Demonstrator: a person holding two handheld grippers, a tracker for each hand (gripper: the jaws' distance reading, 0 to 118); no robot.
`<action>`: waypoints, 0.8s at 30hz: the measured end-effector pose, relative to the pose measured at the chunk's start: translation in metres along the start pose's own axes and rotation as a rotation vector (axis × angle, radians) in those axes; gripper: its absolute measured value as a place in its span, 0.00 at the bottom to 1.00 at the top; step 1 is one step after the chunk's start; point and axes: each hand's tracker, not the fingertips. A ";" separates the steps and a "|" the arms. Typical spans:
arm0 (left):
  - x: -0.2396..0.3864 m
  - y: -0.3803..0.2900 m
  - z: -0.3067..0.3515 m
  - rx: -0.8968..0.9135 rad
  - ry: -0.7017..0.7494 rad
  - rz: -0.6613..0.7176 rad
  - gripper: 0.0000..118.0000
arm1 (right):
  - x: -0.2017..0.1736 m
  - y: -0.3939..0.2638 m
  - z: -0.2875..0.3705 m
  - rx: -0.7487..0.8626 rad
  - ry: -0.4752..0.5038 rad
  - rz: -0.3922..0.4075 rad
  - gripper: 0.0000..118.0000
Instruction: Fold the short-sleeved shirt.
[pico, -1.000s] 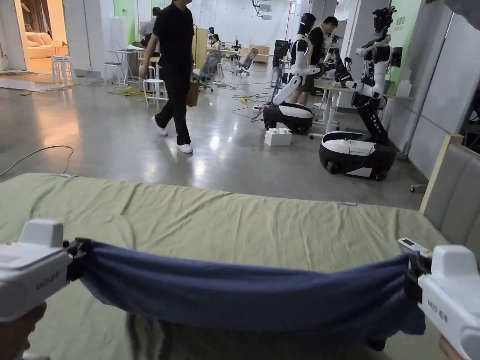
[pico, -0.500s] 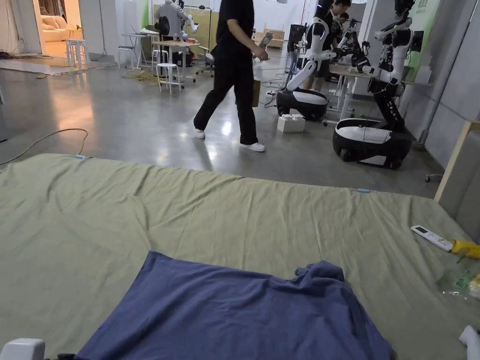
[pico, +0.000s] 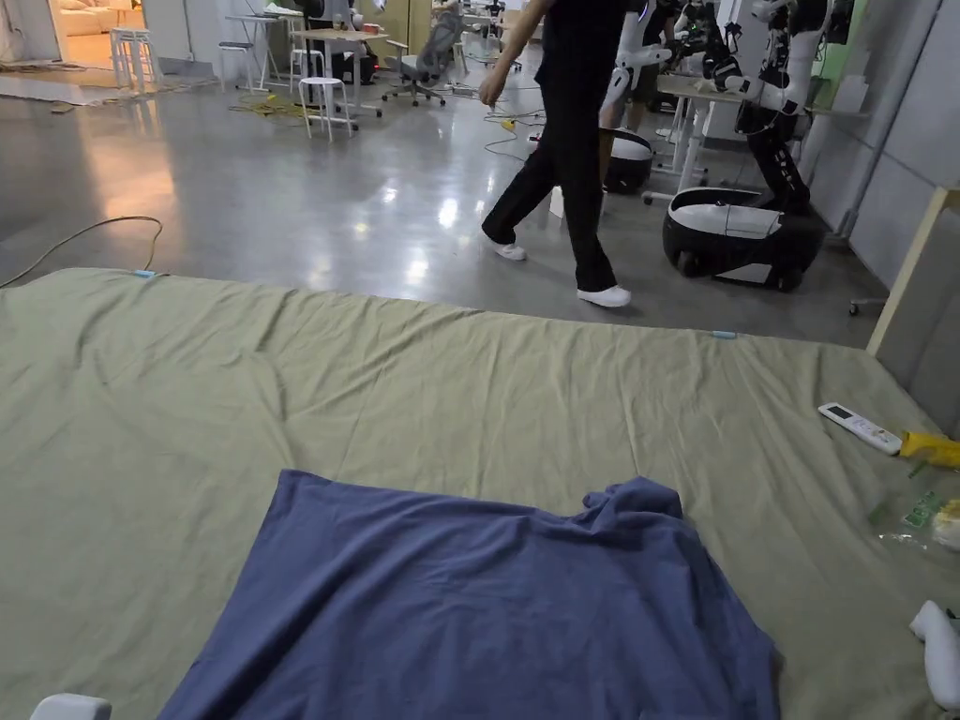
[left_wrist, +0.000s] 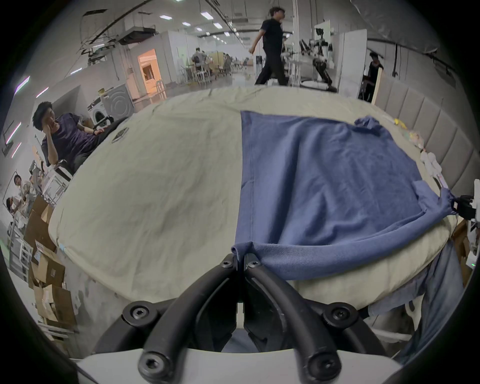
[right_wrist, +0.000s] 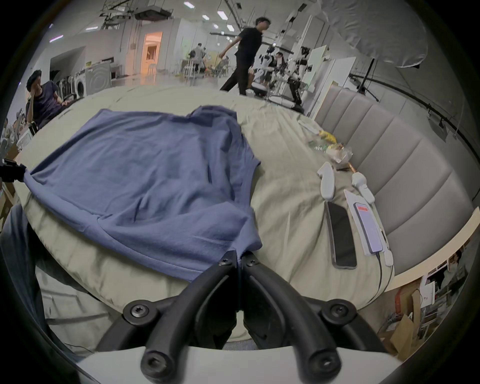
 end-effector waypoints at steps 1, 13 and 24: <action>0.002 -0.001 -0.004 -0.027 0.002 -0.012 0.03 | -0.002 -0.002 -0.005 -0.036 0.005 0.007 0.02; 0.010 0.013 0.004 0.045 -0.043 0.080 0.48 | -0.012 0.018 -0.001 0.058 -0.048 -0.040 0.60; 0.057 0.102 0.064 0.593 -0.012 0.089 0.49 | -0.055 0.113 0.049 0.672 -0.062 -0.218 0.60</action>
